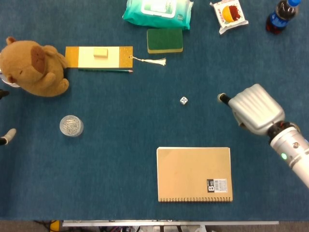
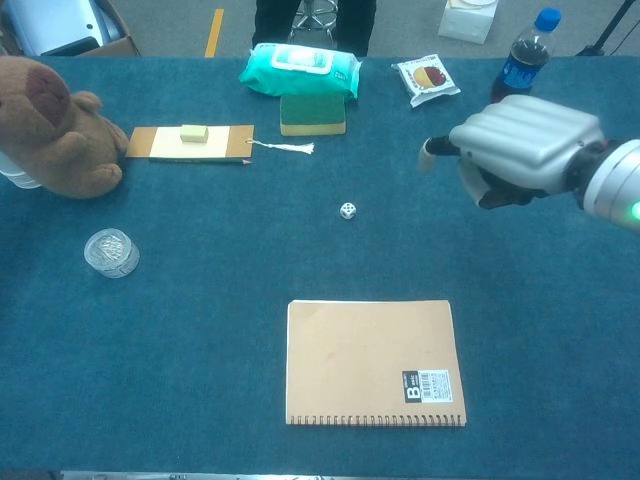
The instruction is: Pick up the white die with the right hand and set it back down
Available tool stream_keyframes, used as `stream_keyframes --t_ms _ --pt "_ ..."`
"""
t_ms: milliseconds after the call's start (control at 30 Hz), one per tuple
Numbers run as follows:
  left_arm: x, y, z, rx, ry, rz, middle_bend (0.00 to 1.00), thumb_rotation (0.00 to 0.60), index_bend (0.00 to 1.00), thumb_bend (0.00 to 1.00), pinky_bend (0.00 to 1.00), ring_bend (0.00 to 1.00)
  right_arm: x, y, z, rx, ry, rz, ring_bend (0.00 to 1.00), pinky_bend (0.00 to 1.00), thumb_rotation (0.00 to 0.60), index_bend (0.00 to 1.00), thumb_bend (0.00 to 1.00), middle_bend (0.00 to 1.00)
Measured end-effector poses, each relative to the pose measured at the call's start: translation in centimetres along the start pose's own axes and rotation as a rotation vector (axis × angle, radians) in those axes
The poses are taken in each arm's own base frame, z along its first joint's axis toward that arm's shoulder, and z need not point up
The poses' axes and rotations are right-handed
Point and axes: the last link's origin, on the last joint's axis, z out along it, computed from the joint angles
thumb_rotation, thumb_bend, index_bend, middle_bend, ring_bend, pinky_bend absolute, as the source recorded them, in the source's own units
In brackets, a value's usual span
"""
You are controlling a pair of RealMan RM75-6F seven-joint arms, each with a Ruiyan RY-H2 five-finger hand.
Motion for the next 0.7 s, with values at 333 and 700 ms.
stream_keyframes --t_ms 333,700 --pt "0.0 -0.1 0.2 0.003 -0.002 -0.006 0.21 0.6 0.21 0.16 0.4 0.17 -0.7 -1.0 1.1 0.02 -0.043 -0.026 0.95 1.0 0.6 0.28 1.0 1.0" --pt "0.2 -0.1 0.0 -0.007 -0.008 -0.009 0.21 0.6 0.21 0.16 0.4 0.17 -1.8 -3.3 3.9 0.069 -0.108 -0.042 0.96 1.0 0.6 0.28 1.0 1.0"
